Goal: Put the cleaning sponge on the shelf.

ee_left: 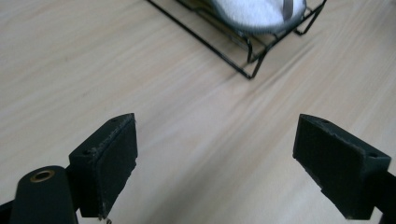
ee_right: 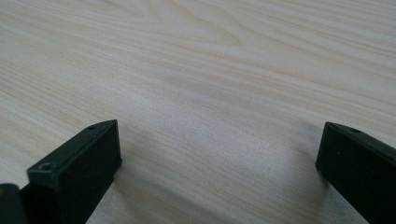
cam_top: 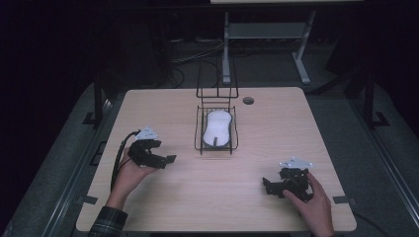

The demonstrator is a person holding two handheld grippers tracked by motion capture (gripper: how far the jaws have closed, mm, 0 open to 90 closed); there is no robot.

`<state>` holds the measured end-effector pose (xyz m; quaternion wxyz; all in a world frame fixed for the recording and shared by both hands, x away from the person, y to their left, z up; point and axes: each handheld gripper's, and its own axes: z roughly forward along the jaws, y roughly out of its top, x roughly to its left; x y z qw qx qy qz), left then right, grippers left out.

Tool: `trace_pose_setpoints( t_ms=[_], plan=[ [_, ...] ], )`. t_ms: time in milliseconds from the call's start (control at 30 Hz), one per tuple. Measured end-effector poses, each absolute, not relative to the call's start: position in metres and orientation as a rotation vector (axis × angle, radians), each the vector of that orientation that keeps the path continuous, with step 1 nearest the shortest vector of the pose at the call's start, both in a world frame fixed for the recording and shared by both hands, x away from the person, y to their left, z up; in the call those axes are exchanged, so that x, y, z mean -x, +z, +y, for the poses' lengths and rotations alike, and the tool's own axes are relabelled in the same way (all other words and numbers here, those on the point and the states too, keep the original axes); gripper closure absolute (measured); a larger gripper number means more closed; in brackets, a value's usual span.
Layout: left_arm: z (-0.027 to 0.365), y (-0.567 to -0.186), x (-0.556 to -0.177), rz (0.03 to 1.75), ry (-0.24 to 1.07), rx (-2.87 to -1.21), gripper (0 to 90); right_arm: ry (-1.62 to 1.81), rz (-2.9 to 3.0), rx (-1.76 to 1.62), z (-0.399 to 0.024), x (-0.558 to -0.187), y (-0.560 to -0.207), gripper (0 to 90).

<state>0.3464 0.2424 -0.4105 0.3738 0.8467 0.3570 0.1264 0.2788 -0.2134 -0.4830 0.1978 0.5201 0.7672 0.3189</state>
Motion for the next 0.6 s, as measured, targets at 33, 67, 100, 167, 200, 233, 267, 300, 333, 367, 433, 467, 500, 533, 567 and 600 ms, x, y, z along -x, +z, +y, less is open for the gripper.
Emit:
trace_pose_setpoints(
  t_ms=[33,67,100,167,200,233,267,300,333,367,433,467,500,533,567,600],
  plan=[
    [0.245,-0.413,-0.341,0.918,0.322,-2.164,13.2,0.893,2.147,-1.455,-0.213,-0.279,-0.483,0.0],
    [0.246,-0.414,-0.338,0.923,0.322,-2.165,13.2,0.893,2.147,-1.456,-0.213,-0.279,-0.483,0.0],
    [0.247,-0.416,-0.335,0.926,0.323,-2.164,13.2,0.893,2.147,-1.456,-0.213,-0.279,-0.483,0.0],
    [0.252,-0.421,-0.326,0.931,0.323,-2.173,13.2,0.892,2.147,-1.455,-0.213,-0.279,-0.483,0.0],
    [0.253,-0.422,-0.324,0.936,0.328,-2.176,13.2,0.893,2.147,-1.455,-0.213,-0.279,-0.483,0.0],
    [0.255,-0.422,-0.321,0.941,0.331,-2.173,13.2,0.893,2.147,-1.455,-0.213,-0.279,-0.483,0.0],
    [0.255,-0.422,-0.318,0.945,0.329,-2.170,13.2,0.893,2.147,-1.455,-0.213,-0.279,-0.483,0.0],
    [0.256,-0.422,-0.316,0.941,0.334,-2.169,13.2,0.893,2.147,-1.455,-0.213,-0.279,-0.483,0.0],
    [0.257,-0.422,-0.313,0.943,0.340,-2.166,13.2,0.892,2.147,-1.455,-0.213,-0.279,-0.483,0.0],
    [0.257,-0.422,-0.309,0.943,0.344,-2.171,13.1,0.893,2.147,-1.456,-0.213,-0.279,-0.483,0.0],
    [0.259,-0.423,-0.302,0.940,0.355,-2.177,13.2,0.892,2.147,-1.456,-0.213,-0.279,-0.483,0.0],
    [0.259,-0.424,-0.299,0.939,0.358,-2.180,13.2,0.893,2.147,-1.456,-0.213,-0.279,-0.483,0.0],
    [0.260,-0.426,-0.296,0.936,0.360,-2.186,13.2,0.893,2.147,-1.456,-0.213,-0.279,-0.483,0.0],
    [0.260,-0.429,-0.293,0.937,0.360,-2.187,13.1,0.893,2.147,-1.455,-0.213,-0.279,-0.483,0.0],
    [0.260,-0.430,-0.291,0.934,0.357,-2.193,13.2,0.893,2.147,-1.456,-0.213,-0.279,-0.483,0.0],
    [0.260,-0.432,-0.288,0.934,0.355,-2.200,13.1,0.892,2.147,-1.455,-0.213,-0.279,-0.483,0.0]
  ],
)
